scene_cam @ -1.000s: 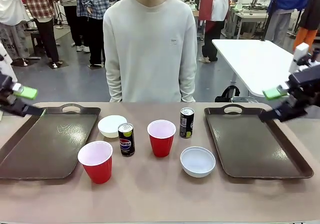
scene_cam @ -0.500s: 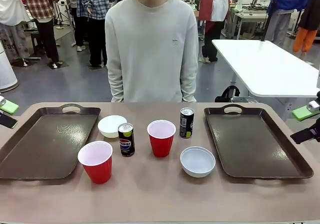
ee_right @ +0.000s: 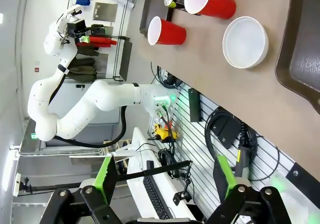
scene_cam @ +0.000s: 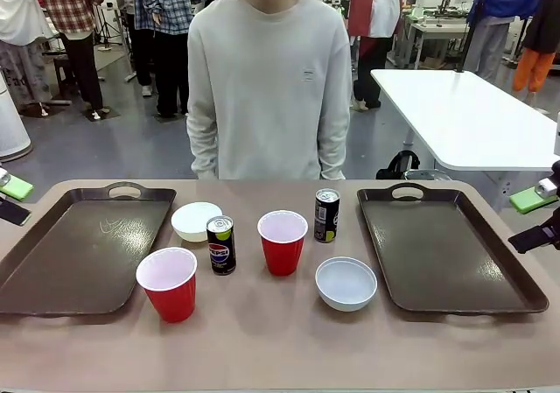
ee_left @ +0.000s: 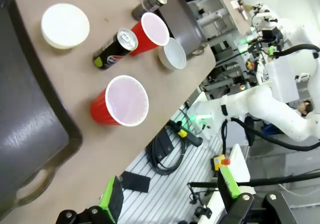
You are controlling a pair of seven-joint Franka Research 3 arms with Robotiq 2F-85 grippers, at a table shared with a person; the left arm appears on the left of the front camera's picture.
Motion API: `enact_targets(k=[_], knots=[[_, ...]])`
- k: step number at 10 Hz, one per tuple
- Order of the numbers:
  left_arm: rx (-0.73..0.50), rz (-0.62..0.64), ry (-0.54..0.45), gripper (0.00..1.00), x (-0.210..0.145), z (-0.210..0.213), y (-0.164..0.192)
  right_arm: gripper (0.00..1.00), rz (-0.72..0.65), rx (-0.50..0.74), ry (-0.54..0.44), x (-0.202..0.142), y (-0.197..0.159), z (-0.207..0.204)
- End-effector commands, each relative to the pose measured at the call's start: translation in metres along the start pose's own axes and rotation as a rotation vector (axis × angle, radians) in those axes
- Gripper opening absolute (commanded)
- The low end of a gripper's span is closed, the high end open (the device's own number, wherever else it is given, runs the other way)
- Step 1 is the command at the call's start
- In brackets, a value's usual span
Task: Prepare tableware on both trays.
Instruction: Pick up a Picnic Bowl from the table and place it on a Handle tray.
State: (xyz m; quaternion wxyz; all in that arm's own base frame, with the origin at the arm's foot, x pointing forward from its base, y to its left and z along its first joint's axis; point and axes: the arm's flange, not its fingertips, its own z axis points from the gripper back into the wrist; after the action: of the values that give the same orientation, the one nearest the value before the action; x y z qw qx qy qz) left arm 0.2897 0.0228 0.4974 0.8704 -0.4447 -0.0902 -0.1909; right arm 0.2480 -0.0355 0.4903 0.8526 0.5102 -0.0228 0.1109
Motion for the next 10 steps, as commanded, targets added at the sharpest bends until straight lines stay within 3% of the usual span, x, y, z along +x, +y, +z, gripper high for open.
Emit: enact_targets(k=[1,6,7,10], knots=[[-0.001,0.002,0.002,1.00,0.000,-0.001,0.001,1.00,0.006,0.022,-0.002,0.000,-0.001,0.001],[-0.001,0.002,0.002,1.00,0.000,-0.001,0.001,1.00,0.000,0.000,0.000,0.000,0.000,0.000],[-0.001,0.002,0.002,1.00,0.000,-0.001,0.001,1.00,-0.019,-0.117,0.078,0.015,0.016,-0.024],[-0.001,0.002,0.002,1.00,0.000,-0.001,0.001,1.00,-0.034,-0.512,0.193,0.056,0.047,-0.107]])
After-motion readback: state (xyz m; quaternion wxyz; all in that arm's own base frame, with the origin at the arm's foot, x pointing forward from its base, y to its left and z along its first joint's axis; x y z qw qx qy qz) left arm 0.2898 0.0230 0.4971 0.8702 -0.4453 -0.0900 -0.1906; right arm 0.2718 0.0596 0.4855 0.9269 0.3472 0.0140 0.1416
